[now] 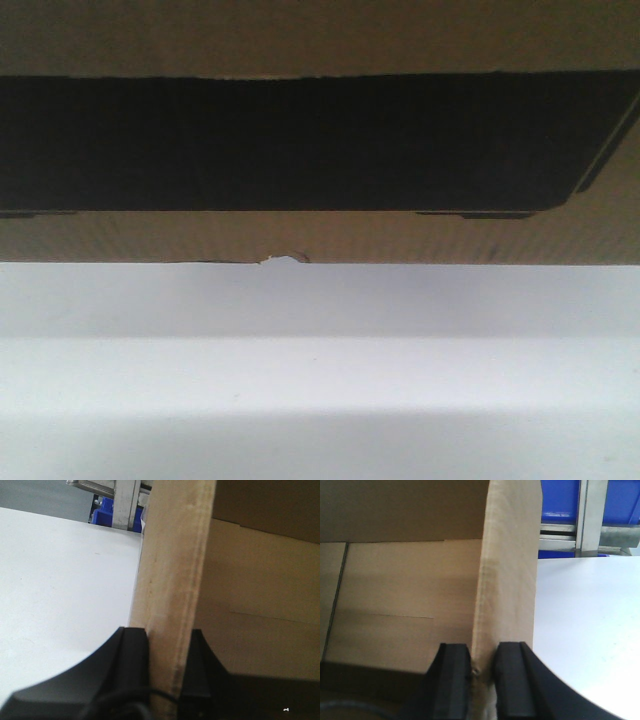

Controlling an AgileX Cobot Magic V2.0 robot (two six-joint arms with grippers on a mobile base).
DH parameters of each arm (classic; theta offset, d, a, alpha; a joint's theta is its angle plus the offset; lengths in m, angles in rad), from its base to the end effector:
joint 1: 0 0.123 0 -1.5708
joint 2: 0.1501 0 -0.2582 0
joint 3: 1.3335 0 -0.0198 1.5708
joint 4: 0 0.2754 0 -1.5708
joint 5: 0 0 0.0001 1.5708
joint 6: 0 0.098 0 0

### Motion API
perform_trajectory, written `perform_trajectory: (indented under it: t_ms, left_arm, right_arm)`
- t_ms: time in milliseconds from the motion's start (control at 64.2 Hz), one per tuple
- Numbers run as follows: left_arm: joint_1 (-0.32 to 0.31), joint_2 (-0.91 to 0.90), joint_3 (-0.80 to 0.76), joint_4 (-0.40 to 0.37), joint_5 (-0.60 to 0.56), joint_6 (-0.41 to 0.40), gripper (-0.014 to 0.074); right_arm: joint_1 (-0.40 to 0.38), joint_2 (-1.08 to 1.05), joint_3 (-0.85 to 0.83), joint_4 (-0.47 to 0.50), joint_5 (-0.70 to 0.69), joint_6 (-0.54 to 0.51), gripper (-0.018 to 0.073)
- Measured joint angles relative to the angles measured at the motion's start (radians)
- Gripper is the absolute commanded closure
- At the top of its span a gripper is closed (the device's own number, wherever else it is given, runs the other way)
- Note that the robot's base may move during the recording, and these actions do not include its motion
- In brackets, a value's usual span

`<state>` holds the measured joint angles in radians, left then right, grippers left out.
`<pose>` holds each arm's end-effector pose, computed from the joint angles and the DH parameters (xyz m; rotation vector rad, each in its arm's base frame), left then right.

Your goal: Grab box from left shelf to table start

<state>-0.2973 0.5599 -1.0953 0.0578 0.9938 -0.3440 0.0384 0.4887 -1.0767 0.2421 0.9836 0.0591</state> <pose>0.1043 -0.0270 0.4325 -0.0473 1.9570 -0.3569 0.0864 0.0229 0.4366 0.0070 1.8739 0.3485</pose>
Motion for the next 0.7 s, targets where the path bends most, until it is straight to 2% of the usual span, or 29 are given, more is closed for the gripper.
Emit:
perform_trajectory:
  t_ms: [701]
  left_arm:
    - [0.000,0.000,0.000,0.000,0.000,0.000,0.0699]
  right_arm:
    - [0.000,0.000,0.000,0.000,0.000,0.000,0.0504]
